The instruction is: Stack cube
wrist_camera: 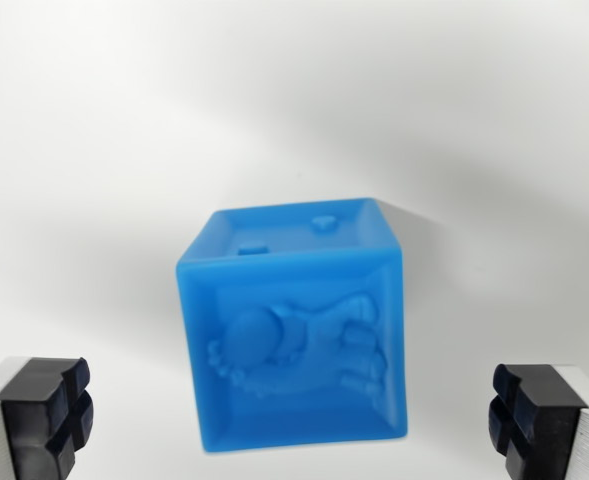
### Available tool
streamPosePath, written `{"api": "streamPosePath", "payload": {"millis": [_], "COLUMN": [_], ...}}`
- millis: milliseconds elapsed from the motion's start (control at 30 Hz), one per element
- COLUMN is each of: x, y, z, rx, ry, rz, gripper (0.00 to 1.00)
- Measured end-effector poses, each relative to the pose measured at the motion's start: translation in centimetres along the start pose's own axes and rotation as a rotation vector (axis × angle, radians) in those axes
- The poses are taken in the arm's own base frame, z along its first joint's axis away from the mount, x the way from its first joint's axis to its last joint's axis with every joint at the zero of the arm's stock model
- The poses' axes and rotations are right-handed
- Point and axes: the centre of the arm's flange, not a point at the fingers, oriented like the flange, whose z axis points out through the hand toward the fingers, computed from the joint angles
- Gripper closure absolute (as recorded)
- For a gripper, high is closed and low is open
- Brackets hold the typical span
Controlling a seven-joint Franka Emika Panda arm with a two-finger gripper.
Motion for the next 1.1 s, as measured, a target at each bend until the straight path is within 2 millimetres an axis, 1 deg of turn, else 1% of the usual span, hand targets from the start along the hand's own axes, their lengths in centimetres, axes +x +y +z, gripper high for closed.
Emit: {"api": "streamPosePath", "payload": {"millis": [133,433,800,833,1100], "x": [0.0,0.0,0.0,0.0,0.1], "y": [0.0,0.0,0.0,0.0,0.0], "z": [1.4,4.0,5.3,5.3,5.3], "rx": [0.000,0.000,0.000,0.000,0.000], "ry": [0.000,0.000,0.001,0.002,0.002], "rz": [0.001,0.002,0.001,0.001,0.001], "gripper": [0.00,0.00,0.00,1.00,1.00]}}
